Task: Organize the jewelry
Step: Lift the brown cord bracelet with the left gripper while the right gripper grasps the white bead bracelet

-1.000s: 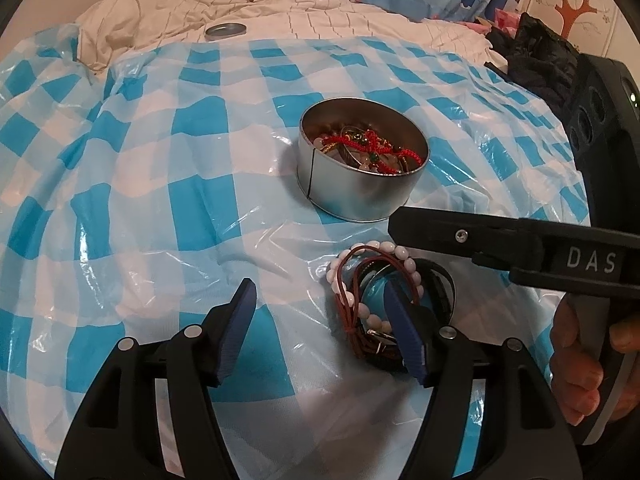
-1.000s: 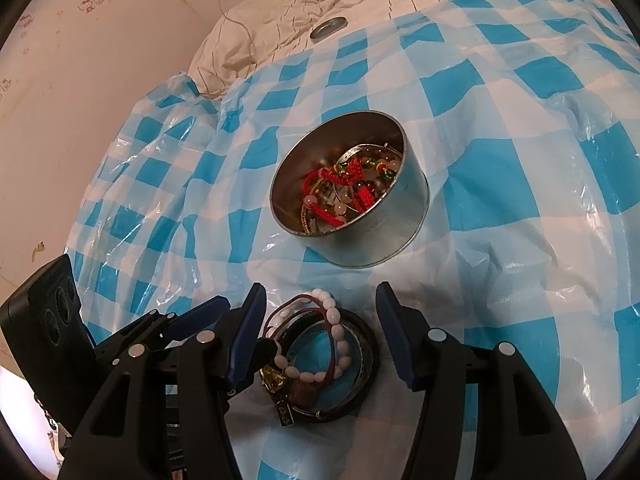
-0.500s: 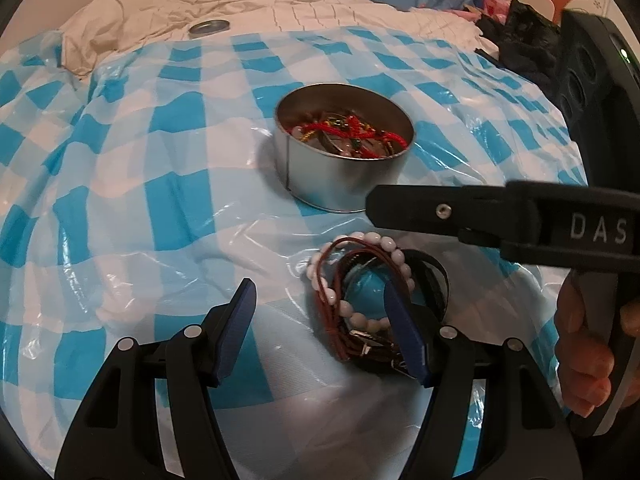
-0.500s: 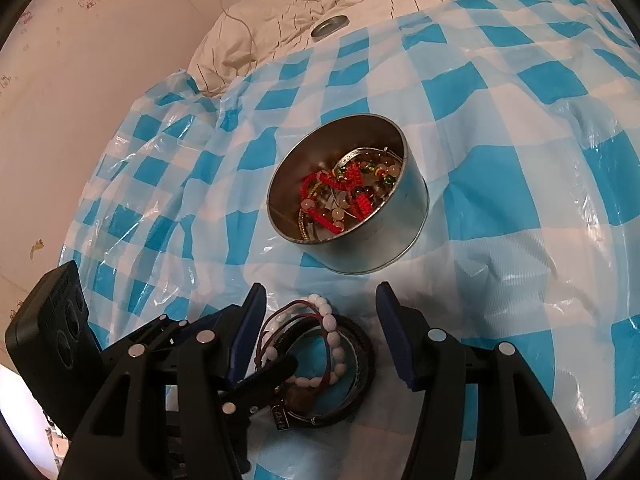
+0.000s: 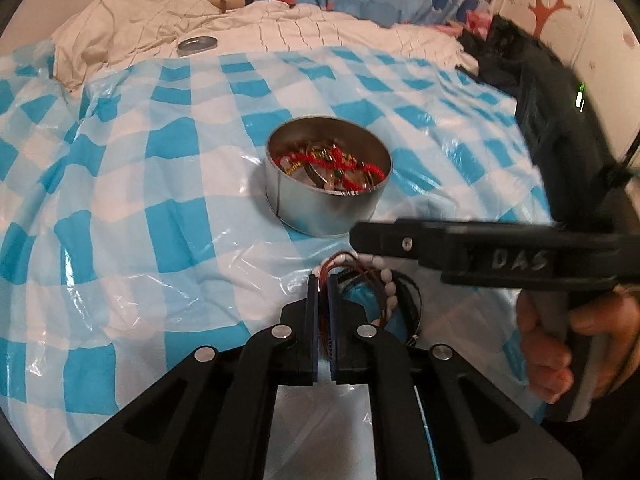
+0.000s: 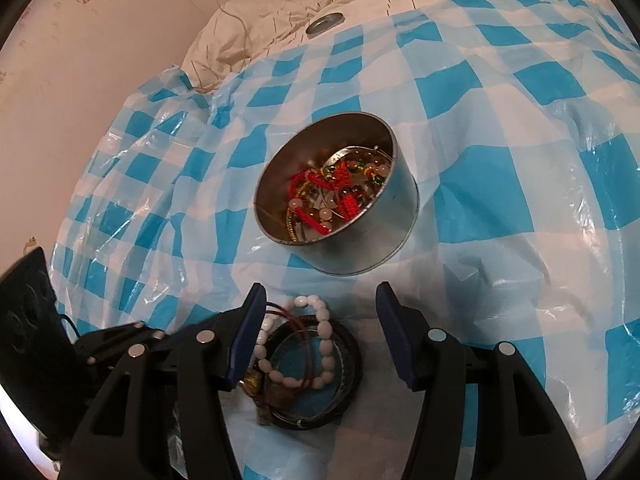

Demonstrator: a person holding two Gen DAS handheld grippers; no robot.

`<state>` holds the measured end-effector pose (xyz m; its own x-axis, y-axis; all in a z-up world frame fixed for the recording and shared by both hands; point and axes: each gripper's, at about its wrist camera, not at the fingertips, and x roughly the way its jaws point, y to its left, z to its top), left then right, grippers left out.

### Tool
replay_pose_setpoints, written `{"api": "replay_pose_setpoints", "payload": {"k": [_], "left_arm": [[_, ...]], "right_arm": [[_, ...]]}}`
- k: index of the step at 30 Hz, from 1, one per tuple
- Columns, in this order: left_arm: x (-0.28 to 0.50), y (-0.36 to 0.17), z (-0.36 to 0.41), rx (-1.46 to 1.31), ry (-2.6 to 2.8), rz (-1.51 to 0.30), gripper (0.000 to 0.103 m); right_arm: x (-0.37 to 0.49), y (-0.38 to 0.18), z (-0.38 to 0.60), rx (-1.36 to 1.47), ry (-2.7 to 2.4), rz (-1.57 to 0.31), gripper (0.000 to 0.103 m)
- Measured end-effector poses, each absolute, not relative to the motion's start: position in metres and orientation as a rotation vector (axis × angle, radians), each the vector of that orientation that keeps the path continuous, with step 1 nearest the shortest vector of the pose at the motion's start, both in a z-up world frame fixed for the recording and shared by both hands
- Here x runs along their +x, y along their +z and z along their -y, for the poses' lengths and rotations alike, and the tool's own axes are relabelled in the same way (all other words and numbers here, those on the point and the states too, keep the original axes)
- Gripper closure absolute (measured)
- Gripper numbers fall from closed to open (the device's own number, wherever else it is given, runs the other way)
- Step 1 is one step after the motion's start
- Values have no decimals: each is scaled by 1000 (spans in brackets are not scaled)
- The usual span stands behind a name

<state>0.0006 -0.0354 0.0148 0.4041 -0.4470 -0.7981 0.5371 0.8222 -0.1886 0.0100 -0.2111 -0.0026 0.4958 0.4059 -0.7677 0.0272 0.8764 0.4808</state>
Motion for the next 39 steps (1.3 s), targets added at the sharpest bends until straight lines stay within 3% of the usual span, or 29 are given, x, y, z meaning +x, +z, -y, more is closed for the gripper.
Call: {"api": "replay_pose_setpoints", "payload": {"k": [15, 17, 19, 21, 29, 39], "left_arm": [[21, 29, -22, -61, -522, -949, 100], [21, 30, -23, -66, -517, -946, 100], [22, 30, -25, -74, -513, -946, 100], [23, 30, -25, -81, -514, -944, 100], [23, 37, -21, -110, -539, -916, 100], [28, 35, -8, -101, -543, -920, 100]], "right_arm": [[9, -12, 181, 173, 174, -1047, 48], [7, -13, 173, 98, 169, -1040, 59], [5, -12, 170, 75, 188, -1028, 89], [5, -9, 169, 69, 200, -1020, 94], [3, 13, 187, 300, 333, -963, 95], [0, 23, 195, 392, 388, -942, 95]]}}
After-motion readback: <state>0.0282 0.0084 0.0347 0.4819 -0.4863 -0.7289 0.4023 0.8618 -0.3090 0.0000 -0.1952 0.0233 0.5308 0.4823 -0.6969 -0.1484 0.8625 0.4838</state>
